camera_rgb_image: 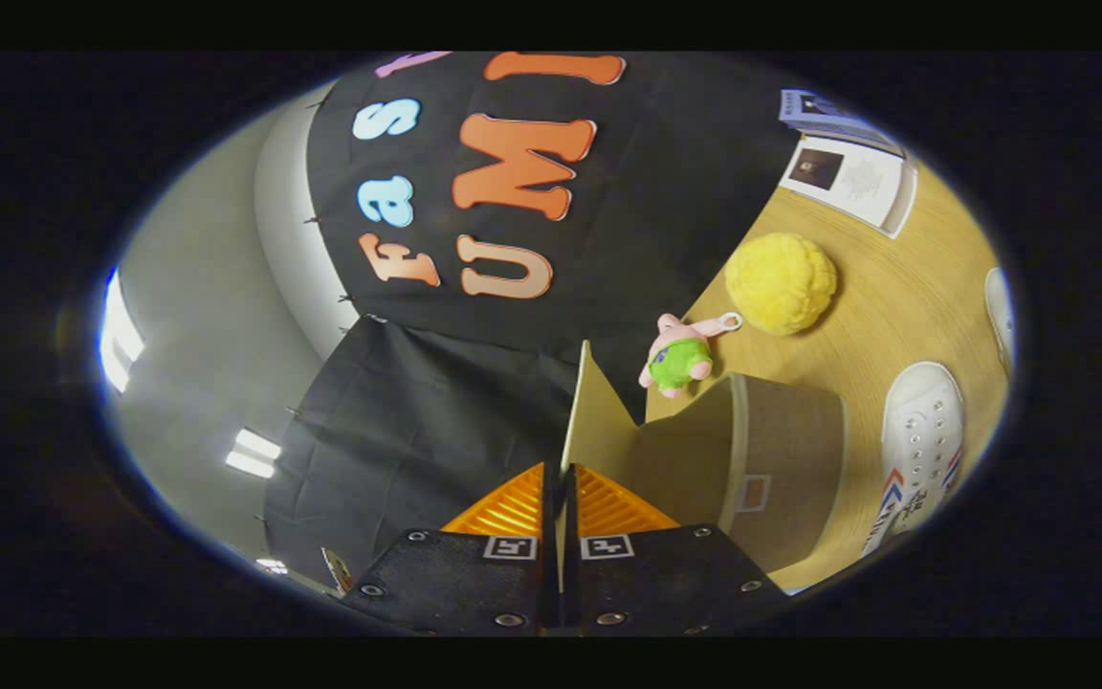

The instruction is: Open the storage box then place both shoes into the box .Put the left shoe in first, then the right shoe, with the right side of both shoes facing outward in a uniform manner.

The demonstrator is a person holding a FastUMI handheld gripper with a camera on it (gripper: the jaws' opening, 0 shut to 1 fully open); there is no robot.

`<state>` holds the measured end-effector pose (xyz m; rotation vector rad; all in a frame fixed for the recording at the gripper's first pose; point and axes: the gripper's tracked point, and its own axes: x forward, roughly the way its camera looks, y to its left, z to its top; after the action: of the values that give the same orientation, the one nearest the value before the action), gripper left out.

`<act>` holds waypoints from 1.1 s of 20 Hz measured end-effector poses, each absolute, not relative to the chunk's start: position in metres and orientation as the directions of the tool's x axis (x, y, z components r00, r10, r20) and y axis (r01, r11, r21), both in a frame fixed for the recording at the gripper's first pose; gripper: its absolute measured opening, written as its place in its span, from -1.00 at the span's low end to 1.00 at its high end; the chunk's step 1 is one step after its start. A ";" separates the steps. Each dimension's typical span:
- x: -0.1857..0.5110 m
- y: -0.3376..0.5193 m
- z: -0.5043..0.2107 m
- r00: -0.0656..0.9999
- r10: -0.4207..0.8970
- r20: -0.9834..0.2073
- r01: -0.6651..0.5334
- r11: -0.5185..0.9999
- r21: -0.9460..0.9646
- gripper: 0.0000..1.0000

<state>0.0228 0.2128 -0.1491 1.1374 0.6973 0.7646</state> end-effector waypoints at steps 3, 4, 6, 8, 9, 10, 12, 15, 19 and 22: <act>0.024 0.240 -0.121 0.551 0.829 -0.094 -0.215 0.249 0.944 -0.94; 0.026 0.251 -0.115 0.546 0.831 -0.105 -0.234 0.271 0.934 -0.94; 0.027 0.272 -0.101 0.537 0.837 -0.109 -0.263 0.288 0.921 -0.95; 0.027 0.296 -0.092 0.521 0.843 -0.130 -0.266 0.306 0.914 -0.94; 0.026 0.309 -0.090 0.509 0.849 -0.140 -0.255 0.304 0.918 -0.94; 0.025 0.323 -0.085 0.503 0.851 -0.148 -0.241 0.303 0.922 -0.94; 0.026 0.353 -0.079 0.494 0.853 -0.169 -0.244 0.323 0.914 -0.94; 0.022 0.395 -0.077 0.474 0.852 -0.223 -0.288 0.389 0.875 -0.94; 0.006 0.439 -0.077 0.431 0.860 -0.274 -0.363 0.444 0.819 -0.75; -0.010 0.462 -0.077 0.385 0.877 -0.286 -0.453 0.450 0.770 -0.41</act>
<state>-0.0102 0.4620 -0.0774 0.6541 0.7601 0.9283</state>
